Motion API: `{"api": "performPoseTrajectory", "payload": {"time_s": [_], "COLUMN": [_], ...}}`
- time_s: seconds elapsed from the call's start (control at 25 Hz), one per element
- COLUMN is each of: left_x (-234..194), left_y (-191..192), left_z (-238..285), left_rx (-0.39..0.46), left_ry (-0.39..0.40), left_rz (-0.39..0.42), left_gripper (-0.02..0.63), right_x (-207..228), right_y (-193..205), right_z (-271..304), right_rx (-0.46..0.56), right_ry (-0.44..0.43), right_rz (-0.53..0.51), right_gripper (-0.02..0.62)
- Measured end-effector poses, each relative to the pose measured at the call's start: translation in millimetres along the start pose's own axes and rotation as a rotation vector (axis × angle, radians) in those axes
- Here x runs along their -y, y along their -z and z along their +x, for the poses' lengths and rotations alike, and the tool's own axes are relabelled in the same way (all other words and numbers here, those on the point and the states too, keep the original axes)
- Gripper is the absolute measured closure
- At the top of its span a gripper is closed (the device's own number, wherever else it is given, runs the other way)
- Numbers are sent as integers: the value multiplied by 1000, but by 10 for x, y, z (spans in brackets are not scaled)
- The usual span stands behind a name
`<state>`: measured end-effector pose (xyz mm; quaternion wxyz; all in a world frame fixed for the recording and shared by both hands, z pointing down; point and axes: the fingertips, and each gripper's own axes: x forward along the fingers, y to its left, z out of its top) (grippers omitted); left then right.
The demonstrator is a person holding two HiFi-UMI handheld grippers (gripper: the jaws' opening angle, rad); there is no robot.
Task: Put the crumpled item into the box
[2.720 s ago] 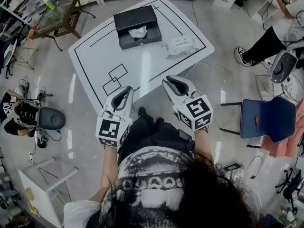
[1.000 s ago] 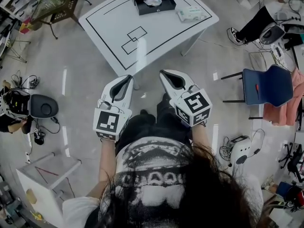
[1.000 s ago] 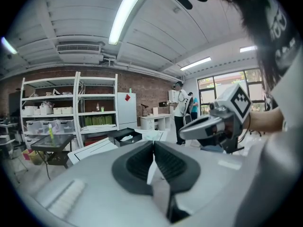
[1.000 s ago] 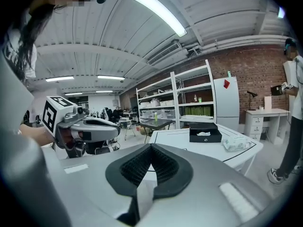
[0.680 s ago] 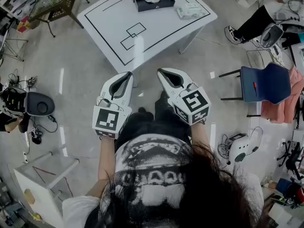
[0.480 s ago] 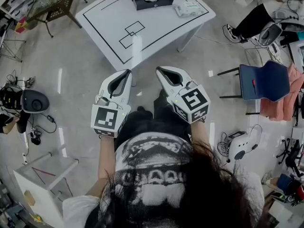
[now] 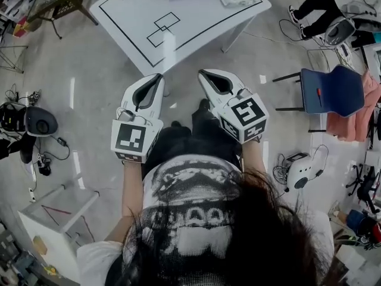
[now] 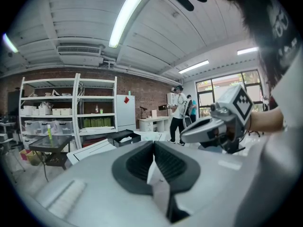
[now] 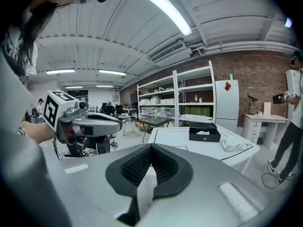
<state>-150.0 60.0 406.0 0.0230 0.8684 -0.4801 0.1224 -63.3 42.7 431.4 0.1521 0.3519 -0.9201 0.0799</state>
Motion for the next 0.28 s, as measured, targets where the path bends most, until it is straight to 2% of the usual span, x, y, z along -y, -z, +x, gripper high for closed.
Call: {"api": "performPoseTrajectory", "payload": {"time_s": [0.28], "left_x": [-24], "left_y": [93], "left_z": [53], "left_rx": [-18], "left_ry": [-13], "left_rz": [22], "left_gripper": [606], "right_x": [191], "right_y": [36], "right_z": [0], "right_rx": [12], "right_ry": [39], "right_rz": [-10], "right_gripper": [594]}}
